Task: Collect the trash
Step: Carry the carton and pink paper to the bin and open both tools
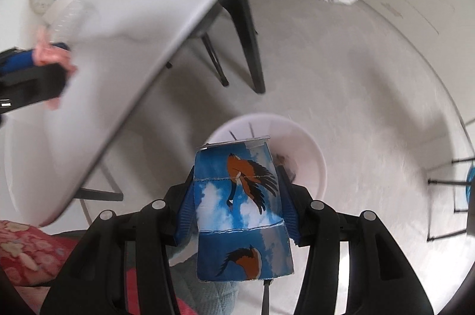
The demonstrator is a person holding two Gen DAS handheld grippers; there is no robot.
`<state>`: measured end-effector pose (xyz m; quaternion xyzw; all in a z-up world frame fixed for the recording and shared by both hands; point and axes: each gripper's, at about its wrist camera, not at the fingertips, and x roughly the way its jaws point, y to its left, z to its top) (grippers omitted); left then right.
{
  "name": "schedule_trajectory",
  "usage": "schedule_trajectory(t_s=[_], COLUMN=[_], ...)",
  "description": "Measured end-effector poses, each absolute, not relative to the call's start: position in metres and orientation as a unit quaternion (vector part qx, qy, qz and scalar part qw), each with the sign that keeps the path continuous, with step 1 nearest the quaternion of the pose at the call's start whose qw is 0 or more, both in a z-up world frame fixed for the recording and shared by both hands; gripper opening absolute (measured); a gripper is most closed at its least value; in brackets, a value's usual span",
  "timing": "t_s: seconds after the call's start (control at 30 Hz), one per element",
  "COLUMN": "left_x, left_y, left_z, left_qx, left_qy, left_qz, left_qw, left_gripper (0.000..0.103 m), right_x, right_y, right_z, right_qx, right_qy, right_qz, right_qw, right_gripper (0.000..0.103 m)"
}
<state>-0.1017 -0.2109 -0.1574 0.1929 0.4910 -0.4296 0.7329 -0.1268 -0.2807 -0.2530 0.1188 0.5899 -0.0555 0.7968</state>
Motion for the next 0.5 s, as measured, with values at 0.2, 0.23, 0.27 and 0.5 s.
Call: schedule_trajectory(t_s=[0.2, 0.23, 0.27, 0.5], left_x=[-0.111, -0.11, -0.111, -0.121], left_y=[-0.235, -0.24, -0.244, -0.261], left_z=[-0.164, -0.164, -0.165, -0.175], left_qx=[0.212, 0.214, 0.216, 0.23], left_qy=[0.496, 0.497, 0.498, 0.506], left_qz=[-0.432, -0.432, -0.433, -0.445], left_qw=[0.722, 0.721, 0.719, 0.702], left_gripper=[0.041, 0.041, 0.041, 0.042], right_x=[-0.147, -0.147, -0.15, -0.17], right_y=[-0.313, -0.316, -0.318, -0.346], right_z=[-0.266, -0.265, -0.263, -0.252], right_qx=[0.139, 0.139, 0.138, 0.141], right_qy=[0.597, 0.597, 0.596, 0.587], right_qz=[-0.068, -0.071, -0.074, -0.105], right_qw=[0.787, 0.787, 0.788, 0.79], right_gripper=[0.076, 0.08, 0.081, 0.088])
